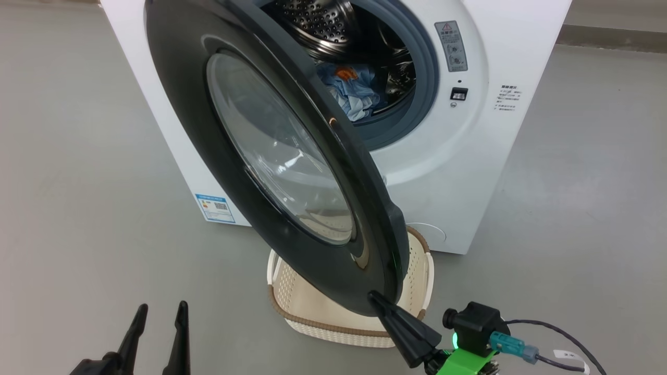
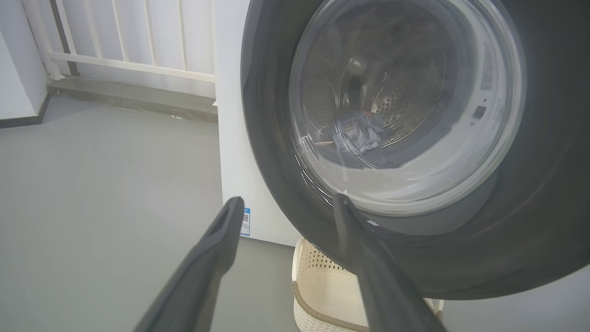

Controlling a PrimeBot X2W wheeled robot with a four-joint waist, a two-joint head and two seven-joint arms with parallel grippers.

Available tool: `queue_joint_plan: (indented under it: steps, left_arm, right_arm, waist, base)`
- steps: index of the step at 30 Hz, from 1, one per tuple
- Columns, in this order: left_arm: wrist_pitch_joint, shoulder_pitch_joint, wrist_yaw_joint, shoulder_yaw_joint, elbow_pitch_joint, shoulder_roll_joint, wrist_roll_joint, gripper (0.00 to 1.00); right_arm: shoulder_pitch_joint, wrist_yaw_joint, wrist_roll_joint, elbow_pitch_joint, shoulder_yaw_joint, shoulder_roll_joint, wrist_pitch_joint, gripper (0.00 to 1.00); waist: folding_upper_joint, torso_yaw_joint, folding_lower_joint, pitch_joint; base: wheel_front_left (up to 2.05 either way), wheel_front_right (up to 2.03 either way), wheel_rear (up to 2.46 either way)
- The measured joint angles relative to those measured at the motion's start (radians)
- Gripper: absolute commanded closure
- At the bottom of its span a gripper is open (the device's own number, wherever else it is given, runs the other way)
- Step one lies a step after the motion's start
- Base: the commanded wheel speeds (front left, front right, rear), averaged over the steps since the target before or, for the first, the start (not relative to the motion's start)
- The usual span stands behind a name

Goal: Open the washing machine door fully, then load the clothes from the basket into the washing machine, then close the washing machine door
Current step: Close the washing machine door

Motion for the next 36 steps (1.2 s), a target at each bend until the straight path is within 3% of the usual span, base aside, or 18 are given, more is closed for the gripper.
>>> queue_joint_plan:
  steps: [20, 36]
  left_arm:
    - [0.000, -0.008, 0.000, 0.012, -0.007, -0.011, 0.000, 0.00]
    - [0.000, -0.060, 0.000, 0.000, -0.039, -0.029, 0.000, 0.00]
  right_arm:
    - [-0.019, 0.002, 0.004, 0.026, -0.071, 0.018, 0.000, 1.00]
    - [-0.105, 0.005, -0.021, 0.039, -0.228, 0.018, 0.001, 1.00]
  waist:
    - [0.0000, 0.004, 0.0000, 0.041]
    - [0.0000, -0.001, 0.0000, 0.115]
  base:
    - [0.00, 0.00, 0.00]
    - [0.00, 0.00, 0.00]
